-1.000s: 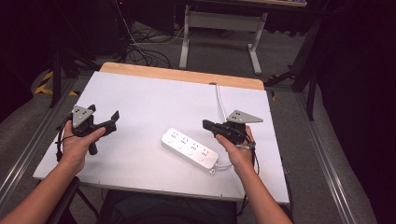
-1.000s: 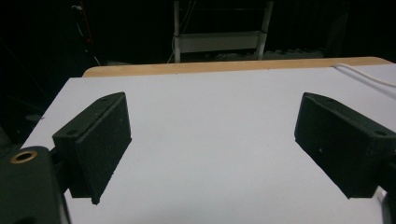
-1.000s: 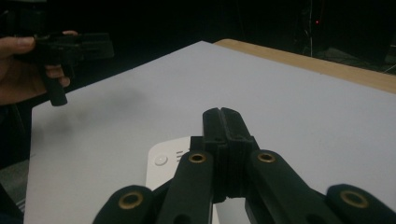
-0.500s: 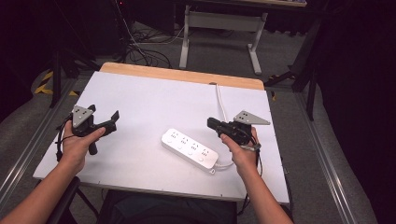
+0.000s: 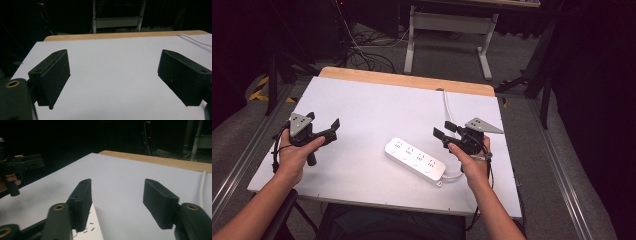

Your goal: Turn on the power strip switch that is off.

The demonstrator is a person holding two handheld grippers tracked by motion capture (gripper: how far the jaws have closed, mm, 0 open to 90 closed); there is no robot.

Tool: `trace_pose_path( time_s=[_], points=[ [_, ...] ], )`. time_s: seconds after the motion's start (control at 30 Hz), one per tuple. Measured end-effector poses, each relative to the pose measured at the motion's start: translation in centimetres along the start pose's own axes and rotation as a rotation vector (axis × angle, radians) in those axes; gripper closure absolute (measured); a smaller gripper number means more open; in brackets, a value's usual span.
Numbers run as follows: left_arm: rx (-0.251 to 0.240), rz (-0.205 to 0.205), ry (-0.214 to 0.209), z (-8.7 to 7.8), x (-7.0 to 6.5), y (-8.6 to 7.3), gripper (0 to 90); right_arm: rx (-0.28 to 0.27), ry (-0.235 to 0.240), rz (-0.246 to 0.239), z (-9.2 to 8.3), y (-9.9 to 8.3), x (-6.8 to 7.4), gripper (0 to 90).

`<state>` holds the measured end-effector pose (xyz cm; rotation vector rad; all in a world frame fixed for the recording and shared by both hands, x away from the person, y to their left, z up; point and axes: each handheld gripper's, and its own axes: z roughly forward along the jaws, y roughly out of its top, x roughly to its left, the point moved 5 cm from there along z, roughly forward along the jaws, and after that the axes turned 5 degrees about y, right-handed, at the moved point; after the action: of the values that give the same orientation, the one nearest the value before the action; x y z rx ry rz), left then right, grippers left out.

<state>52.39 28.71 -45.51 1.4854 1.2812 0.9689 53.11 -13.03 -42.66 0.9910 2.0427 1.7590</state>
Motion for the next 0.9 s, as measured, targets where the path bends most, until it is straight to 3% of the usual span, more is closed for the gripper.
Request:
trace_pose_path(
  time_s=[0.23,0.37,0.57,0.7,0.9],
  points=[
    [-0.001,-0.001,0.001,0.0,0.0,0.0,11.4,-0.019,0.002,0.008,-0.3,0.2,-0.1,40.4],
    [-0.004,-0.003,0.003,0.0,0.1,0.0,11.4,-0.044,-0.023,0.008,-0.7,0.2,-0.3,27.2],
    [-0.005,0.002,0.001,0.1,-0.1,0.0,11.4,-0.065,-0.051,0.02,-1.5,-0.1,-0.8,20.9],
    [-0.004,-0.001,0.003,0.1,0.0,0.0,11.4,-0.089,-0.095,0.015,-1.5,0.0,-1.1,7.9],
    [-0.005,-0.001,0.0,0.1,0.0,0.0,11.4,-0.083,-0.103,0.0,-1.2,-0.2,-1.1,4.8]
  ],
)
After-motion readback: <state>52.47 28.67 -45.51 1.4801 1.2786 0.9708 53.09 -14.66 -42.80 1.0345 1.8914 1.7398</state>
